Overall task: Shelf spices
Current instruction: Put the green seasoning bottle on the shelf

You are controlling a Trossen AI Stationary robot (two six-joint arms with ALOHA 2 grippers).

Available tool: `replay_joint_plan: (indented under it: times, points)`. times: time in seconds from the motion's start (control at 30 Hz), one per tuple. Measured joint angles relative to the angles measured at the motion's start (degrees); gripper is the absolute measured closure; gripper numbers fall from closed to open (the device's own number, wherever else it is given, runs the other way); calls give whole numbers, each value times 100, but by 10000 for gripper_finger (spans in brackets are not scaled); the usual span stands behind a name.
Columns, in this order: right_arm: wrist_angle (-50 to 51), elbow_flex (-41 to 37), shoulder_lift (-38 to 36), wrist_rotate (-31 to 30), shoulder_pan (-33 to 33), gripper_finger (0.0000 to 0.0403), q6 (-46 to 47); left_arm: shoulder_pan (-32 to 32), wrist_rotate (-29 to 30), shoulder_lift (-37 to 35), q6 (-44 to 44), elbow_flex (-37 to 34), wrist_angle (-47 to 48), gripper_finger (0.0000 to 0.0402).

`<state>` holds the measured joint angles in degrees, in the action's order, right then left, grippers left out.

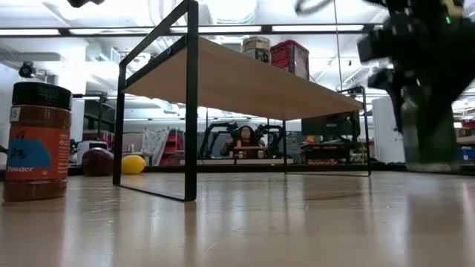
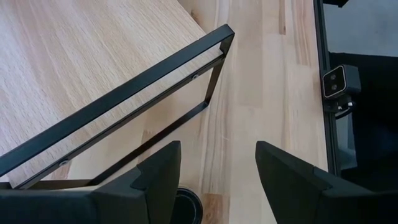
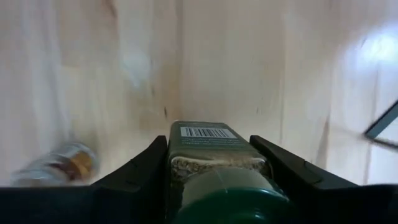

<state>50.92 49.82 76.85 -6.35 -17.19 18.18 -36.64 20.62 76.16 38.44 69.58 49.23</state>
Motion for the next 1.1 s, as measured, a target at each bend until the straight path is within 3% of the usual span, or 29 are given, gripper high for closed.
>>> replay_joint_plan:
  times: [0.37, 0.57, 0.67, 0.9, 1.1]
  points:
    - [1315, 1673, -688, 15, -30, 222, -1066, 0, 4, -2, 0, 0, -15, 205]
    - [2127, 2629, -752, -938, 189, 222, -1227, 0, 135, -2, -82, 2, -15, 205]
    - [2322, 2992, -688, -1198, 541, 222, -1226, 0, 150, -2, -111, 0, -20, 205]
    - [2341, 3686, -237, -1140, 1704, 222, -1278, 0, 153, -2, -111, 0, -41, 205]
    - [2394, 4253, 407, -585, 2782, 222, -1684, 11, 155, -2, -195, 0, -46, 205]
